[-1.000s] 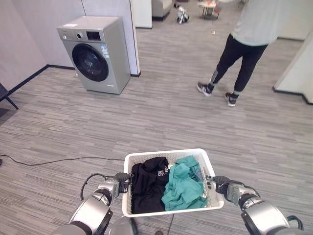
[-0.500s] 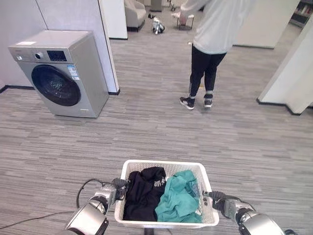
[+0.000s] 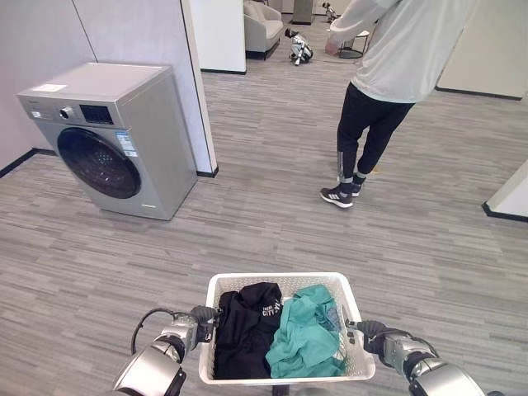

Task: Grab the laundry basket,head to the washer,open it,put in the laundry and shut it.

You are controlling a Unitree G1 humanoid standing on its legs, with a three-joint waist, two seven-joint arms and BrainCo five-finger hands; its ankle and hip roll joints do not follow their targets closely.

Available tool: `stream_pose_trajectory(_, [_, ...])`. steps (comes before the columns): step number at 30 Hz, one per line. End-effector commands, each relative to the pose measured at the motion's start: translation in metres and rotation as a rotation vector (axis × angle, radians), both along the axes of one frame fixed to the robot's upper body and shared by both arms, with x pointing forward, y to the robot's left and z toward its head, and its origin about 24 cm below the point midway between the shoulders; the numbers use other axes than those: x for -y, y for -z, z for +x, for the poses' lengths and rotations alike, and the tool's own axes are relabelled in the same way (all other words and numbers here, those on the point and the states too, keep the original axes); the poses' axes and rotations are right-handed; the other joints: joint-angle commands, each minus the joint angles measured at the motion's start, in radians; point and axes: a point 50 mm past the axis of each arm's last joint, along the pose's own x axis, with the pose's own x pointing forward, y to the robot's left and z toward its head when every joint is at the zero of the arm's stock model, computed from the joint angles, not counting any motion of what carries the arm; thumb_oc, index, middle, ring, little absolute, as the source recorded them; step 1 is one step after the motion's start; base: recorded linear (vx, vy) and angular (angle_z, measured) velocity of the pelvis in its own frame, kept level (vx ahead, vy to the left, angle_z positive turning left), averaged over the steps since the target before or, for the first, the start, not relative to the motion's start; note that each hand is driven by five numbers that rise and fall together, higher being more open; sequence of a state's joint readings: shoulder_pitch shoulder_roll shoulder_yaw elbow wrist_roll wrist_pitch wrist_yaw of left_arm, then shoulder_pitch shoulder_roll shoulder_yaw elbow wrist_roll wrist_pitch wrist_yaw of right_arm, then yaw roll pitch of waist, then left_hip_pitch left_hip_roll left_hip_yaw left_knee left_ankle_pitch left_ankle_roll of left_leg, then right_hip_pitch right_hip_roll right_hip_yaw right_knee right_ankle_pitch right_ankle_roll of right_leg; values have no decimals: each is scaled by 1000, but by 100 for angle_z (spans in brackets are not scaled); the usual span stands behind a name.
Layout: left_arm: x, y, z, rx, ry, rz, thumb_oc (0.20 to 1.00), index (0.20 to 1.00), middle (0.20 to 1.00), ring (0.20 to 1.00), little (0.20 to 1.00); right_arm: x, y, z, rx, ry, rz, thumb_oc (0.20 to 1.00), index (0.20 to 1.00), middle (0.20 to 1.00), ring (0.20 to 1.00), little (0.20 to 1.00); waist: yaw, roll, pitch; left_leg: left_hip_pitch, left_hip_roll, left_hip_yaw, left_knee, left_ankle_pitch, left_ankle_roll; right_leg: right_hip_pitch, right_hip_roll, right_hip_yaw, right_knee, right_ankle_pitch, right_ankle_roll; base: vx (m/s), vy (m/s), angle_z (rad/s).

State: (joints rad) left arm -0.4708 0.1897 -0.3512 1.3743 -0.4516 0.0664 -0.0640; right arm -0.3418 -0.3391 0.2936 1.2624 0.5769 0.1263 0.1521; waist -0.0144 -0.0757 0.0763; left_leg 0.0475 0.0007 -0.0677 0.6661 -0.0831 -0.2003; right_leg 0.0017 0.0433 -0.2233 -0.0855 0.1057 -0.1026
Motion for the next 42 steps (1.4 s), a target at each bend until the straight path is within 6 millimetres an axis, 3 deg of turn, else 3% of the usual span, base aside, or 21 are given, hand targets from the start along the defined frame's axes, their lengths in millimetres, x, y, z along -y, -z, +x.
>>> stream_pose_trajectory(1, [9, -37, 51, 164, 75, 36, 200, 200, 200, 200, 200, 10, -12, 15, 50, -52, 3, 200, 200, 200, 200, 200, -24, 18, 34, -135, 45, 219, -322, 105, 126, 61, -85, 21, 26, -41, 164, 236, -95, 70])
stream_pose_trajectory(2, [10, -38, 52, 168, 81, 37, 200, 200, 200, 200, 200, 10, -12, 15, 50, -51, 5, 200, 200, 200, 200, 200, -15, 15, 34, -139, 44, 232, -386, 90, 136, 75, -91, 20, 17, -42, 171, 307, 51, 89])
stream_pose_trajectory(3, [8, -39, 53, 172, 82, 49, 200, 200, 200, 200, 200, 7, -12, 14, 53, -68, 5, 200, 200, 200, 200, 200, -5, 30, 30, -136, 37, 216, -555, 133, 139, 83, -82, 30, 7, -48, 183, 277, 86, 18])
stream_pose_trajectory(5, [4, -37, 50, 162, 68, 54, 200, 200, 200, 200, 200, 1, -11, 15, 63, -117, 5, 200, 200, 200, 200, 200, 16, 47, 37, -174, 49, 166, -663, 222, 123, 112, -71, 46, 9, -72, 182, 362, 136, -42])
stream_pose_trajectory(6, [-1, -32, 43, 139, 51, 51, 200, 200, 200, 200, 200, -7, -10, 16, 68, -132, 22, 200, 200, 200, 200, 200, 15, 55, 33, -130, 44, 150, -701, 228, 128, 117, -67, 62, 24, -90, 183, 317, 132, -96])
stream_pose_trajectory(12, [-4, -27, 37, 132, 46, 59, 200, 200, 200, 200, 200, -11, -2, 5, 29, -136, 42, 200, 200, 200, 200, 200, 35, 57, 11, -61, 26, 148, -747, 205, 146, 130, -82, 70, 36, -103, 193, 169, 104, -53])
stream_pose_trajectory(18, [-3, -29, 40, 136, 91, 91, 200, 200, 200, 200, 200, -2, 4, -8, 11, 9, 95, 200, 200, 200, 200, 200, 77, 58, -4, -36, -5, 126, -753, 182, 163, 157, -106, 36, 16, -101, 213, 120, 75, 27])
stream_pose_trajectory(25, [-9, -29, 38, 102, 158, 145, 200, 200, 200, 200, 200, -3, 9, -17, -39, 8, 105, 200, 200, 200, 200, 200, 130, 50, -9, -37, -18, 91, -753, 175, 169, 163, -116, -3, 2, -98, 223, 71, 28, 21])
stream_pose_trajectory(31, [-13, -30, 39, 91, 182, 168, 200, 200, 200, 200, 200, -5, 11, -19, -58, -9, 113, 200, 200, 200, 200, 200, 150, 38, -1, -42, -24, 72, -753, 177, 168, 168, -117, -24, 0, -99, 226, 29, -4, 13])
stream_pose_trajectory(32, [-2, 10, -16, -35, 51, 58, 200, 200, 200, 200, 200, 12, 12, -27, -99, -43, -88, 200, 200, 200, 200, 200, 20, 99, -56, -128, -8, 76, -753, 238, 133, 110, -57, 148, 1, -80, 172, 21, -5, 3])
stream_pose_trajectory(35, [5, 1, -1, 22, 109, 72, 200, 200, 200, 200, 200, 7, 6, -11, -45, -54, -75, 200, 200, 200, 200, 200, 29, 95, -57, -123, -13, 68, -753, 234, 136, 119, -59, 138, 1, -83, 173, 10, -2, -1])
stream_pose_trajectory(41, [-1, 11, -18, -44, 83, 79, 200, 200, 200, 200, 200, -5, 12, -18, -61, -61, -41, 200, 200, 200, 200, 200, 43, 88, -64, -110, -19, 55, -753, 226, 143, 138, -62, 129, 3, -94, 172, 58, -10, 0])
stream_pose_trajectory(42, [-4, 16, -27, -76, 91, 88, 200, 200, 200, 200, 200, -8, 20, -31, -115, -97, -45, 200, 200, 200, 200, 200, 54, 84, -66, -100, -23, 46, -753, 223, 151, 147, -62, 121, 13, -103, 168, 74, -35, 1])
